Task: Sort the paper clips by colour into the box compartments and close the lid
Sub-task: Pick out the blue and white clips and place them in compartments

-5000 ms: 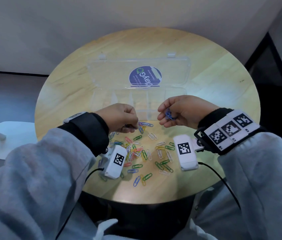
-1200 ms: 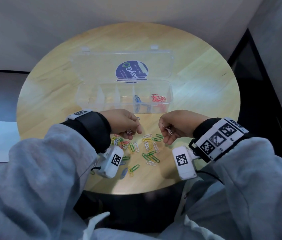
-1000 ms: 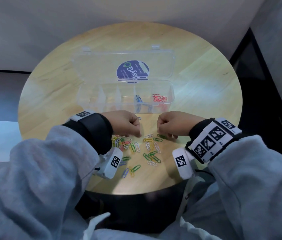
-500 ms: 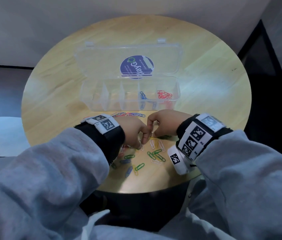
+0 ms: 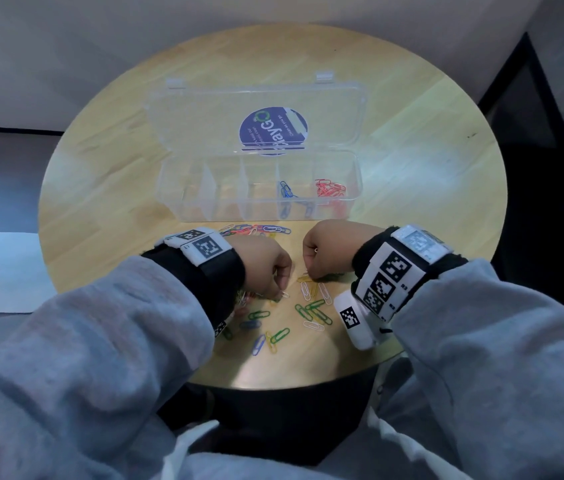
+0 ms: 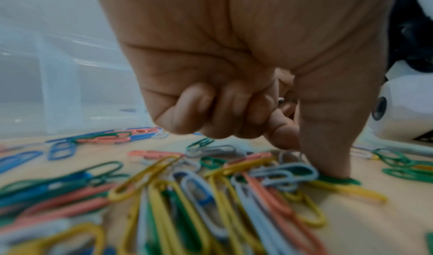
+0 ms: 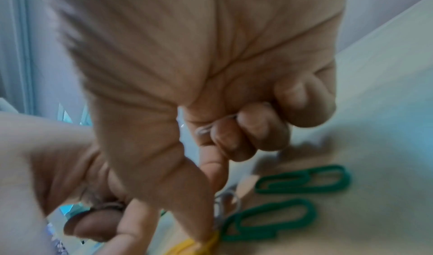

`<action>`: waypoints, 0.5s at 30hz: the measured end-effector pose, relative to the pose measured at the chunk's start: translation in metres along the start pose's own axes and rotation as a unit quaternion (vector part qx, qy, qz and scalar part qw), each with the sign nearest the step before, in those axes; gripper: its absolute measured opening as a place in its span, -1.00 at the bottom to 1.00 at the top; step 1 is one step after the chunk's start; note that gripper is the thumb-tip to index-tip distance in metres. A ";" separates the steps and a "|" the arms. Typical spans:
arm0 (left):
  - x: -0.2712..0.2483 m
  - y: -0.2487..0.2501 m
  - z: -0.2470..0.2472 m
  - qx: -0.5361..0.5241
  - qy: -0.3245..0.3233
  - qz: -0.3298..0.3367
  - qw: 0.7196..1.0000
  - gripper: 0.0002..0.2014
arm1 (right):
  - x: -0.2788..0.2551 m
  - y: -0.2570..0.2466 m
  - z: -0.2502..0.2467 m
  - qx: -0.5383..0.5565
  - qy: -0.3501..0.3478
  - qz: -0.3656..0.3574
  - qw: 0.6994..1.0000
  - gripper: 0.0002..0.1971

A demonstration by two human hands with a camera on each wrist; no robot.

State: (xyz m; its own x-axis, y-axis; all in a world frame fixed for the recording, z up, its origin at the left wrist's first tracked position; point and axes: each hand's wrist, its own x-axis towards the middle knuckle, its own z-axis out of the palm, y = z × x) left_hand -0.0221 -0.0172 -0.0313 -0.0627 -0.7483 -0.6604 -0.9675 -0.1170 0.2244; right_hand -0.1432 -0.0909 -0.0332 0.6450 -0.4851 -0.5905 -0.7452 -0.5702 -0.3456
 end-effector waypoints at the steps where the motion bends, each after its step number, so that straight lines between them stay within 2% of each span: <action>1: -0.001 -0.001 0.000 -0.016 0.001 -0.002 1.000 -0.89 | -0.002 0.002 -0.001 0.011 -0.001 0.002 1.000 -0.88; 6: -0.009 -0.006 -0.004 -0.126 0.031 -0.024 0.991 -0.85 | -0.013 0.013 -0.010 0.097 0.000 0.001 0.995 -0.90; 12: -0.011 -0.004 -0.010 -0.324 0.026 0.018 0.945 -0.69 | -0.025 0.022 -0.013 0.198 -0.019 -0.005 0.980 -0.82; 15: -0.010 -0.004 -0.009 -0.400 0.012 0.009 0.917 -0.71 | -0.027 0.025 -0.010 0.260 -0.032 0.012 0.965 -0.81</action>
State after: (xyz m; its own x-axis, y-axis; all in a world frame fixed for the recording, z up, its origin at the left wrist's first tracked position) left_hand -0.0155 -0.0146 -0.0193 -0.0628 -0.7676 -0.6378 -0.4771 -0.5382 0.6948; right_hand -0.1774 -0.0986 -0.0188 0.6279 -0.4416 -0.6408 -0.7540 -0.1411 -0.6416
